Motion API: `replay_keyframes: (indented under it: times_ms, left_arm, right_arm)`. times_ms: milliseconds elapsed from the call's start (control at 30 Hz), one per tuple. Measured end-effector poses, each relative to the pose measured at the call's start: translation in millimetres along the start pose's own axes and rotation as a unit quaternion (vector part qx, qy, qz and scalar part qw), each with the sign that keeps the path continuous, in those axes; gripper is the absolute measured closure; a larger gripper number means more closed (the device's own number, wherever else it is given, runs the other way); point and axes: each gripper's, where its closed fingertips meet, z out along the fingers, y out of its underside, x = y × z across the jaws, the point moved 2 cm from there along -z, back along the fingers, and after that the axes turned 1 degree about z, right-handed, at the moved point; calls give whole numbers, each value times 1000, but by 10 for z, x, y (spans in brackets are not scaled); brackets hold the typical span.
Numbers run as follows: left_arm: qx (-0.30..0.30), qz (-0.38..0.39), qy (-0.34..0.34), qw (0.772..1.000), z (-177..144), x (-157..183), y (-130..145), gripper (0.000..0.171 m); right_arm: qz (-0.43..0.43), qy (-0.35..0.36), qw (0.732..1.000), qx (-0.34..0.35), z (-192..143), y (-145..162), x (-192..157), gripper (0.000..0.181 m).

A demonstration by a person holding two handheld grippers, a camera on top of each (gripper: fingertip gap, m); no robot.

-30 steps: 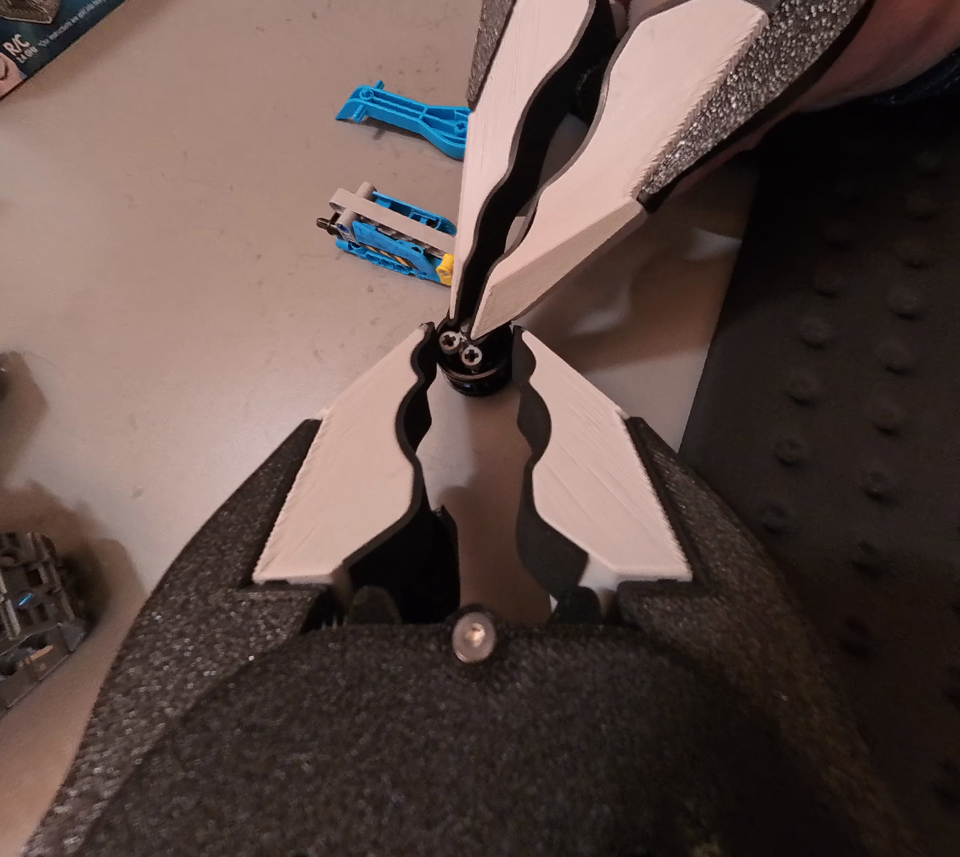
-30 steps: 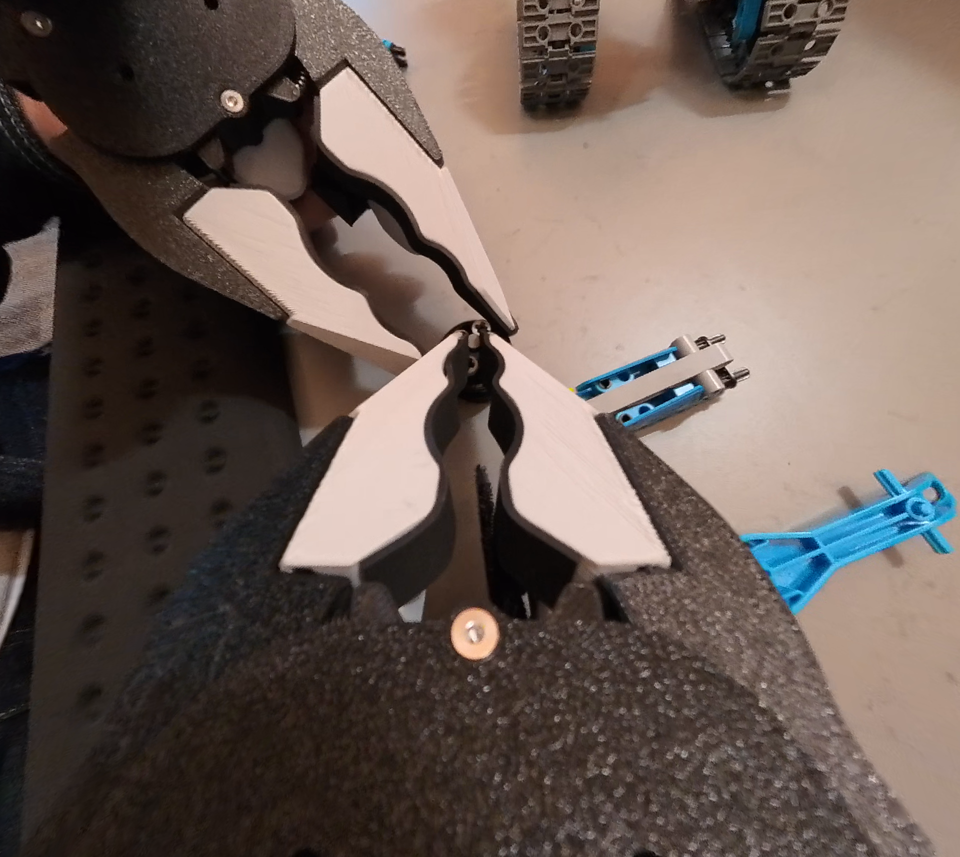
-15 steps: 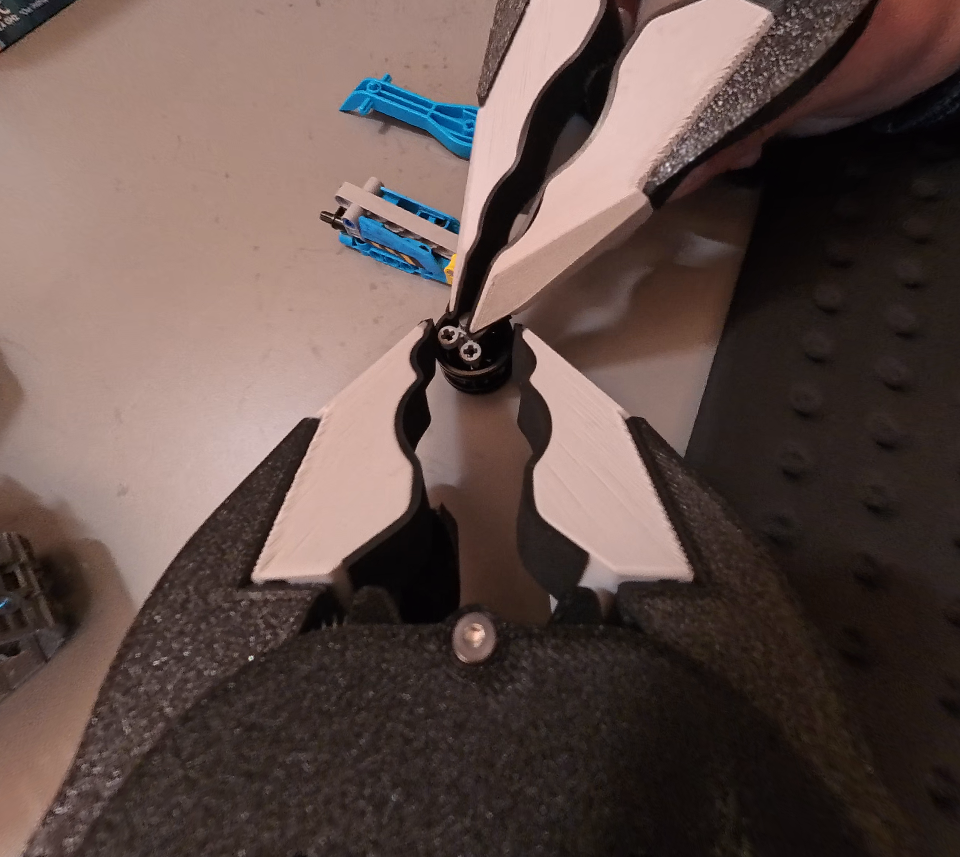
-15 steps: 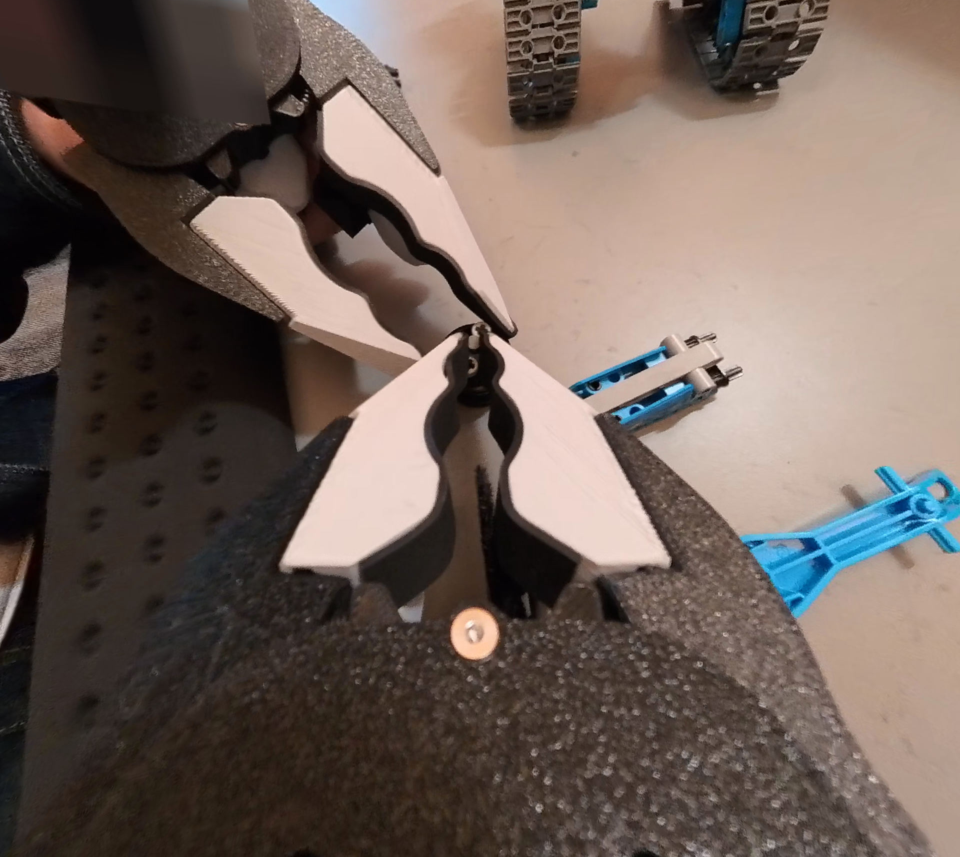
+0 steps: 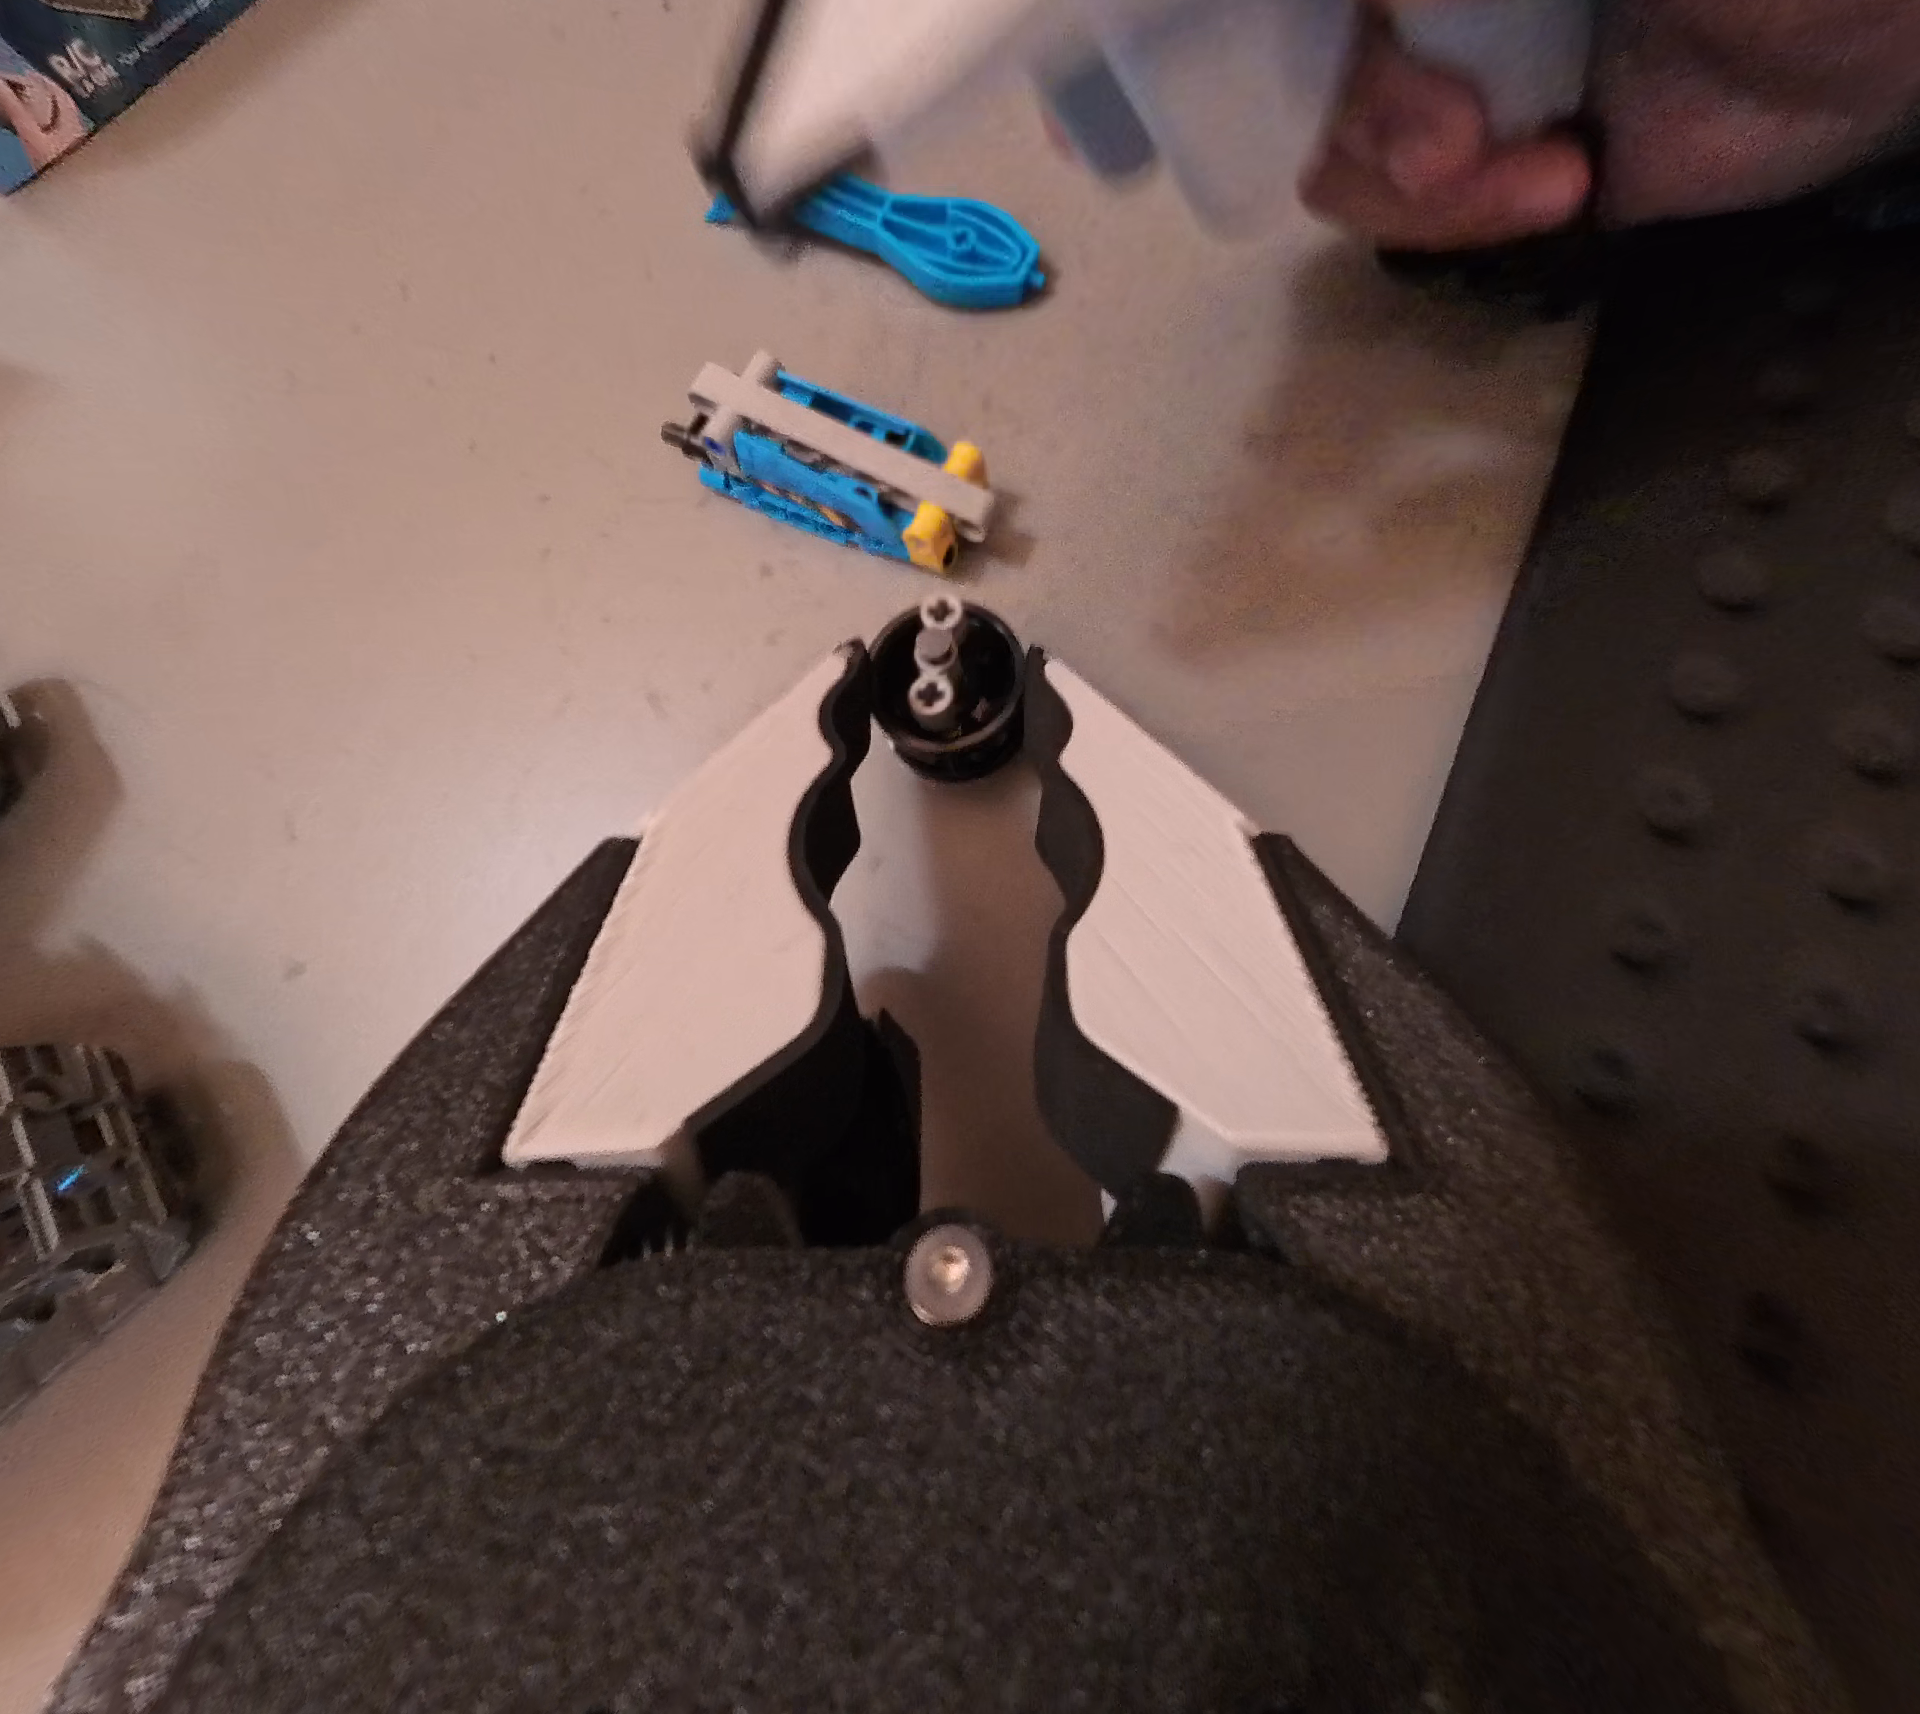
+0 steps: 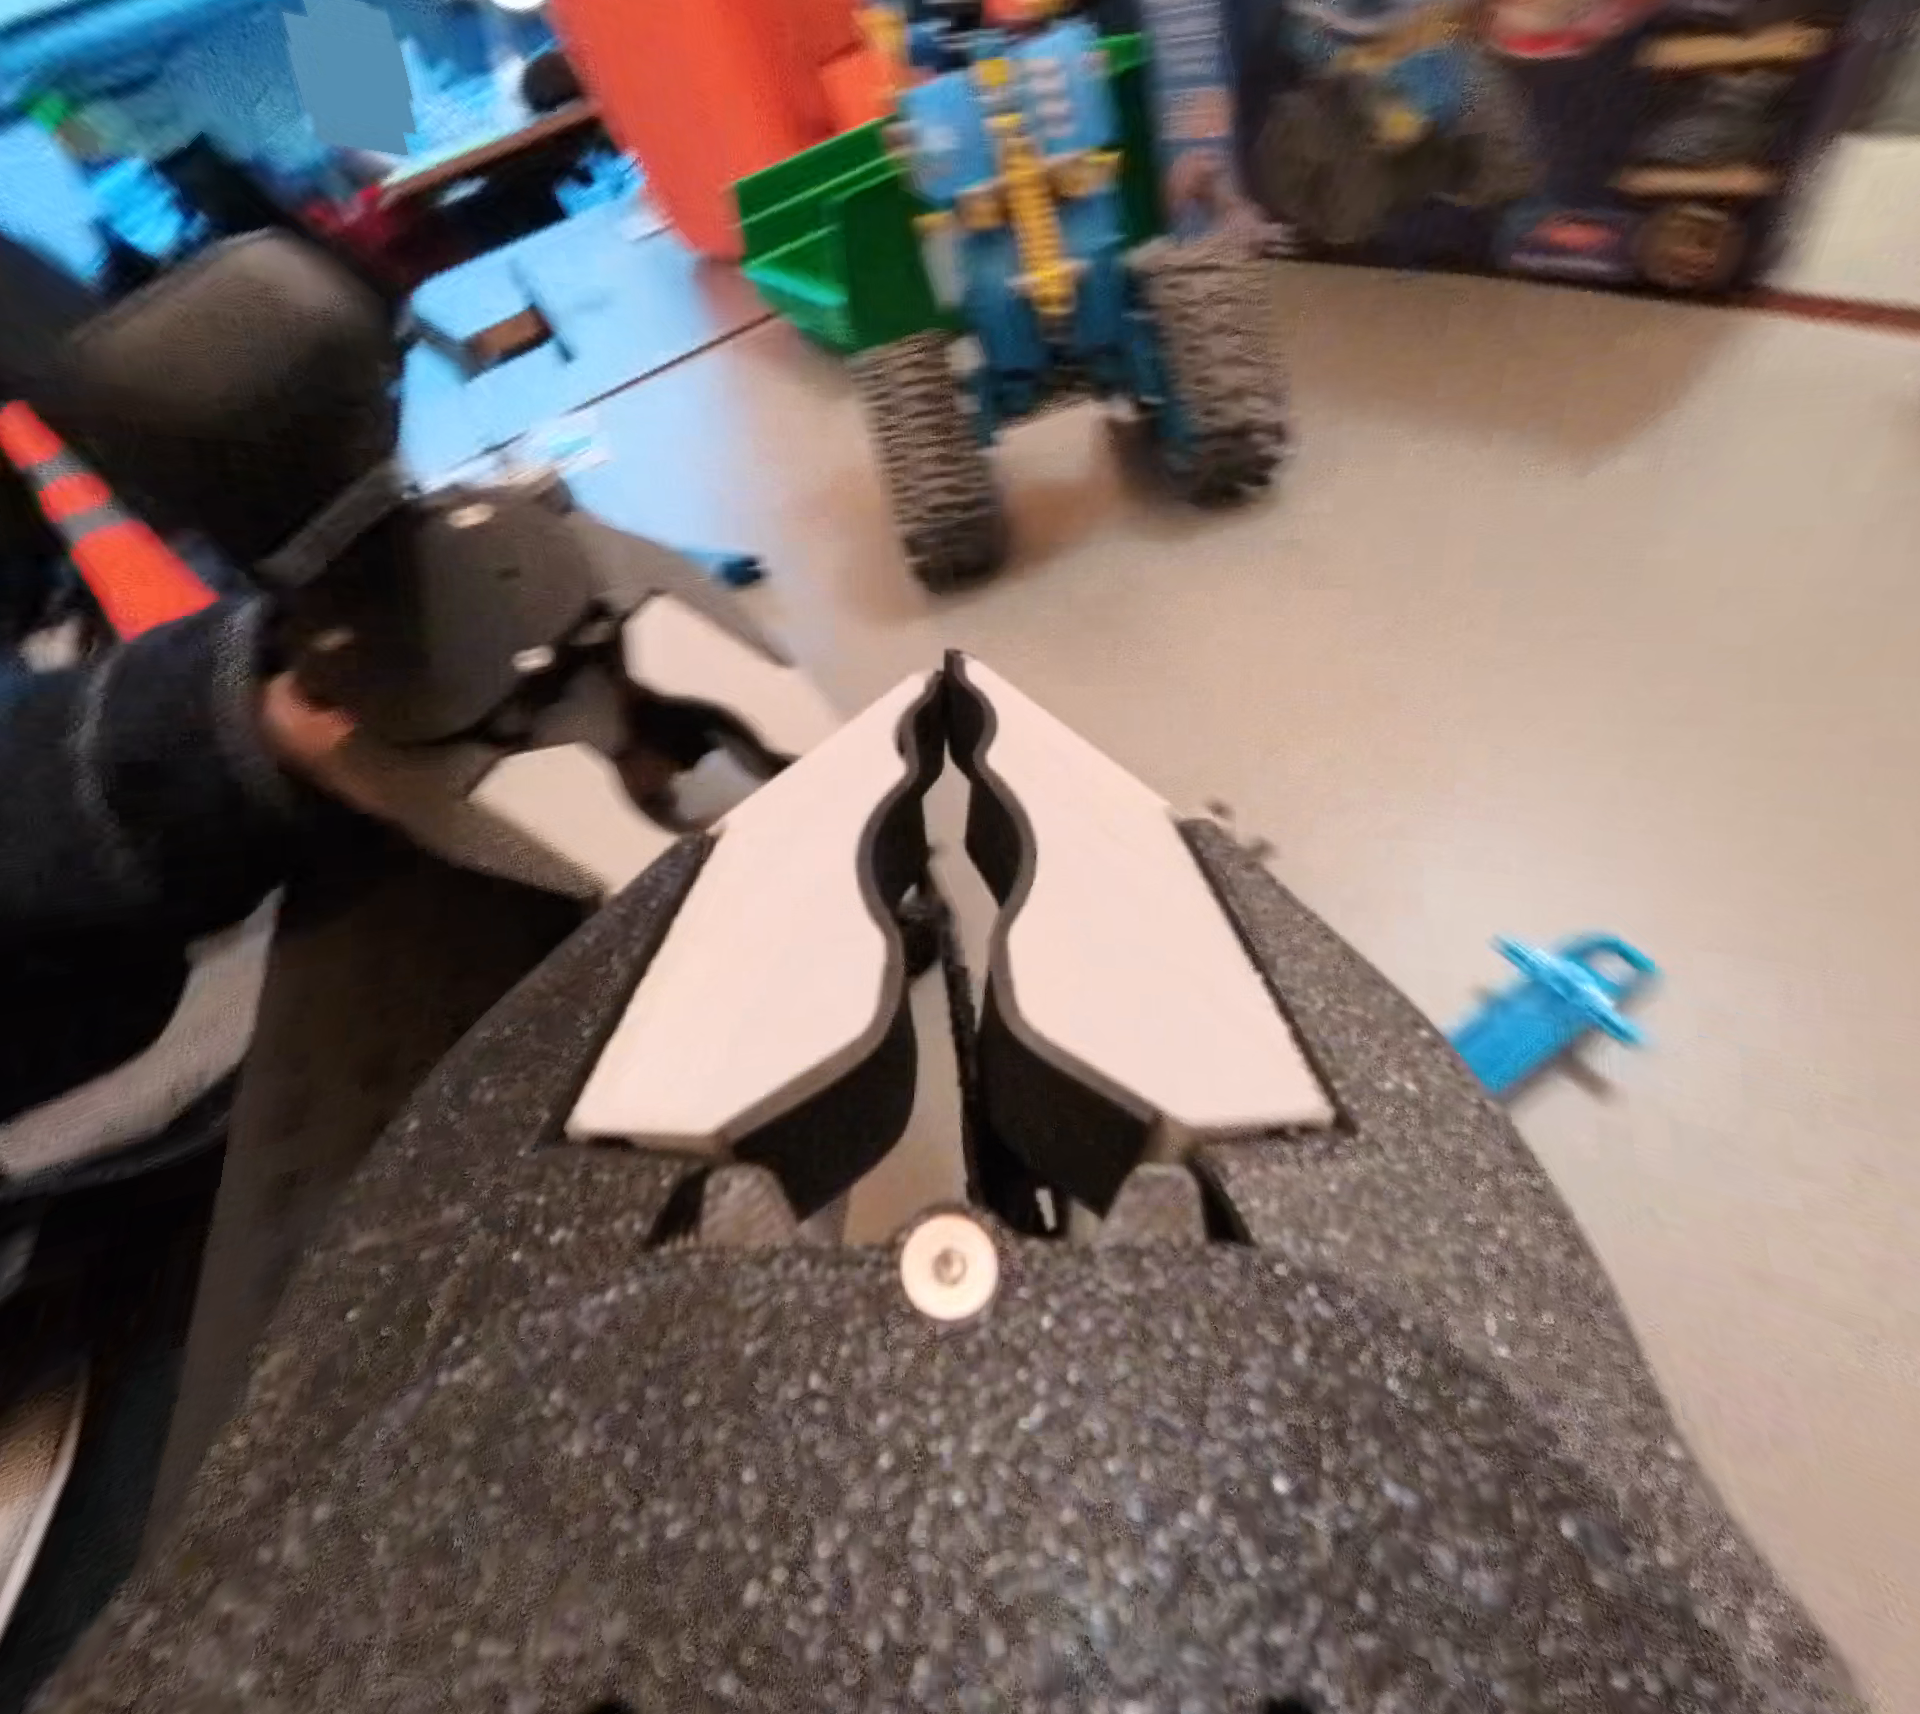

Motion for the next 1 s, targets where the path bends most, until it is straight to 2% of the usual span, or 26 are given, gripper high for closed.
replay_keyframes:
  times_ms: [33,67,133,233,300,367,400,467,500,600,667,767,1000]
  left_arm:
    - [0,4,-2,1000,-2,8,2,141]
    - [0,9,-3,1000,-8,17,1,141]
    - [1,8,1,1000,-12,21,-1,141]
    - [3,-5,16,1000,-26,23,-4,142]
    - [6,-23,38,999,-41,26,-10,142]
    - [10,-38,59,998,-52,30,-19,143]
    - [10,-34,60,998,-56,39,-20,143]
    - [12,-7,57,998,-66,87,-22,140]
    - [14,6,55,998,-76,111,-26,134]
    - [47,10,54,997,-167,114,-83,133]
    - [59,-14,68,996,-229,81,-80,140]
    - [66,-40,75,994,-274,9,-66,142]
    - [34,-31,91,995,-202,54,-10,159]
  right_arm:
    - [3,7,1000,-1,-34,0,50,181]
    - [-46,2,999,-12,-39,18,-61,181]
    - [-76,-21,996,-49,40,160,-243,181]
    - [-56,-13,997,-52,35,149,-129,181]
    - [-71,-20,992,-107,84,331,-124,181]
    - [-124,-31,981,-148,121,458,-178,181]
    - [-146,-35,977,-155,127,489,-202,179]
    - [-152,-49,974,-161,133,524,-254,162]
    - [-149,-61,974,-159,128,526,-290,162]
    - [-160,-82,969,-167,122,563,-339,165]
    - [-169,-78,967,-176,130,595,-314,165]
    - [-181,-77,963,-183,135,605,-265,166]
    - [-215,-93,946,-225,201,723,-250,173]
